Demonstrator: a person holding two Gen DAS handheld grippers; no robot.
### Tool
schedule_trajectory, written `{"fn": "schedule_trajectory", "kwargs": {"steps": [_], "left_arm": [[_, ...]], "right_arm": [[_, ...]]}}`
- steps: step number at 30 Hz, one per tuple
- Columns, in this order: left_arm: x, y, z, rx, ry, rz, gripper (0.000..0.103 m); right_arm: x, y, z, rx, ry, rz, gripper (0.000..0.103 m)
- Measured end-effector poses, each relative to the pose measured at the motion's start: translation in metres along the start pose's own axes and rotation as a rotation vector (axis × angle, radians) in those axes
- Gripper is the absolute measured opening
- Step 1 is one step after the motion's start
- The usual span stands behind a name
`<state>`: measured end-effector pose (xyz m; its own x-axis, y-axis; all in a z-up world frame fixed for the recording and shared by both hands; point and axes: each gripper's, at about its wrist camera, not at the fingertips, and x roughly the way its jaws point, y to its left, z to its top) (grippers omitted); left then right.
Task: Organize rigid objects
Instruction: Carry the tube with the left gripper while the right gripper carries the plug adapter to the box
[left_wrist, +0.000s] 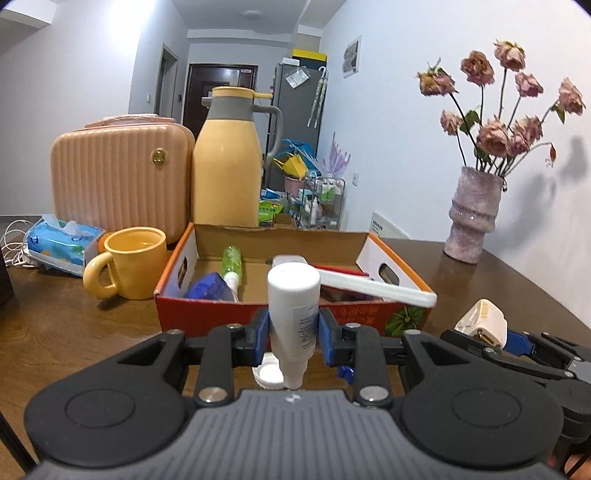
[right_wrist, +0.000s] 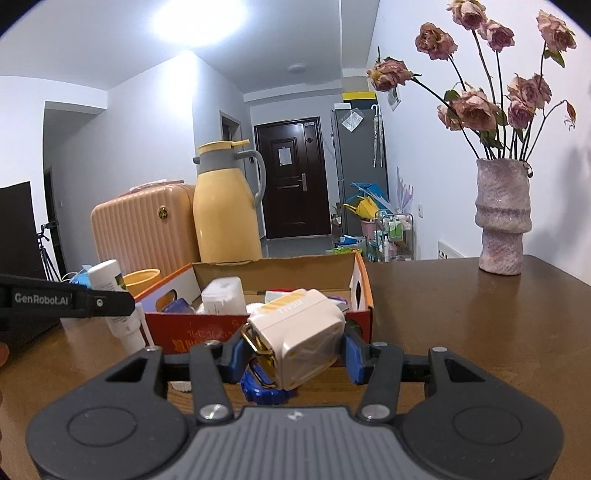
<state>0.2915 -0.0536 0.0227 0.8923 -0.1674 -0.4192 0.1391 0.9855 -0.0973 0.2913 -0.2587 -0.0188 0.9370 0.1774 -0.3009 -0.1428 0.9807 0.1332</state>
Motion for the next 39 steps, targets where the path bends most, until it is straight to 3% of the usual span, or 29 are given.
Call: {"fn": "schedule_trajectory", "kwargs": {"steps": [39], "left_arm": [[0.076, 0.031, 0.067, -0.119, -0.077, 0.056, 0.028]], "right_arm": [[0.085, 0.018, 0.046, -0.008, -0.059, 0.004, 0.050]]}}
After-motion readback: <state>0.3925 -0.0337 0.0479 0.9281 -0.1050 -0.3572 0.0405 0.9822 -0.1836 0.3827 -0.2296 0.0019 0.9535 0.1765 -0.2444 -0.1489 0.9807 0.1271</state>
